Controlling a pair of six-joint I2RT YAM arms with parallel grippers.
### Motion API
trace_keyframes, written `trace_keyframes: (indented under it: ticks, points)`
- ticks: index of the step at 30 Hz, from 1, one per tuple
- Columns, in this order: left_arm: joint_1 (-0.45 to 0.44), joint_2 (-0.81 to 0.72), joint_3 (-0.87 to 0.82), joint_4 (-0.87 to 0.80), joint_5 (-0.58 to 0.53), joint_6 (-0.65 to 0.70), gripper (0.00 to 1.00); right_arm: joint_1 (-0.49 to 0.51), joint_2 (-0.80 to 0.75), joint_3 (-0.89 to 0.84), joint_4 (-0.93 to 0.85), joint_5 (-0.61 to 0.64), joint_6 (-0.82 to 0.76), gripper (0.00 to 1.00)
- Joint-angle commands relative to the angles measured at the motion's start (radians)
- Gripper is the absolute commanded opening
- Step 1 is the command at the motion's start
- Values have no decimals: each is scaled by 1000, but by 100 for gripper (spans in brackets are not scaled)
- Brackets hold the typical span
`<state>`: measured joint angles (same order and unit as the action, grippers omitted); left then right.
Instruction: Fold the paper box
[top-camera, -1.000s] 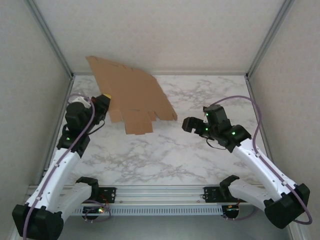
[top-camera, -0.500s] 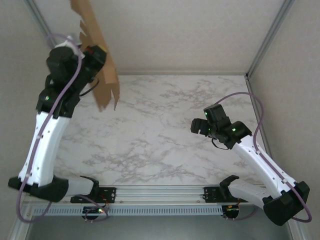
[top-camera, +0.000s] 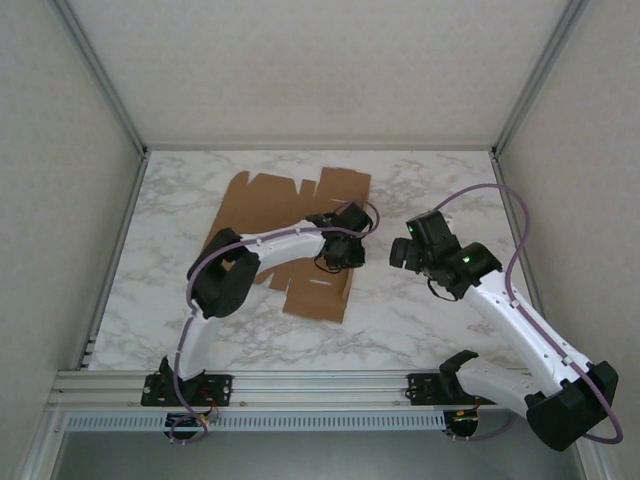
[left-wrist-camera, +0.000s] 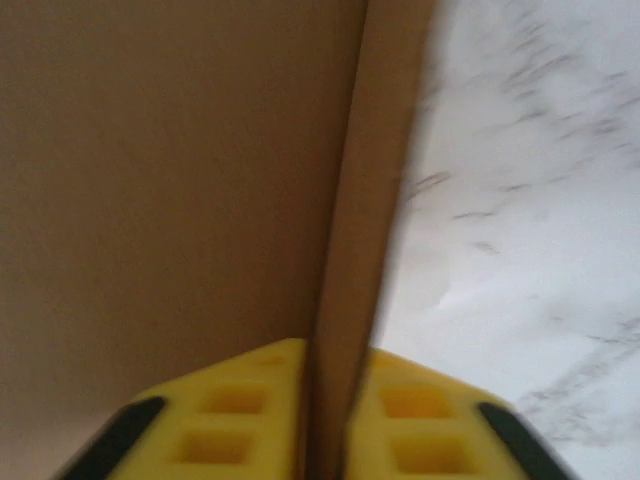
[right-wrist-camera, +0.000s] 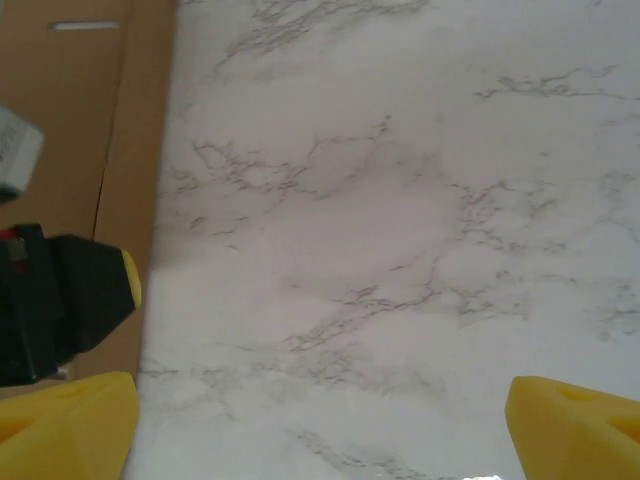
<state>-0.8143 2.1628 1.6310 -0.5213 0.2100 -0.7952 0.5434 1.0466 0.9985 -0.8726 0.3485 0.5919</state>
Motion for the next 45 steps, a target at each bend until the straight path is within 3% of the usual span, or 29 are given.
trace_keyframes:
  ticks: [1,2,8,11,16,20,23,32,38,45]
  points:
    - [38,-83,50,177,88,-77,38,-13,-34,-18,-43,70,22,96]
    - [40,-93,60,203,114,-67,47,-20,-39,-19,-51,76,26,97]
    - [82,-230,14,305,226,36,70,-73,-77,-46,4,-37,6,94]
    - [156,-313,-81,353,268,38,70,-98,-54,-64,57,-155,6,89]
    - [380,-431,-300,331,128,-37,63,-105,98,-77,195,-424,9,88]
    - [522,-431,-471,345,93,-94,53,-107,266,-50,291,-466,-9,82]
    - [573,-418,-559,385,100,-118,51,-119,428,47,301,-511,-31,74]
    - [608,-401,-661,430,91,-135,51,-175,791,289,294,-646,-93,67]
    - [616,-403,-760,501,158,-178,49,-198,914,389,271,-766,-154,49]
    - [552,-468,-898,587,246,-232,46,-207,1002,494,163,-717,-238,32]
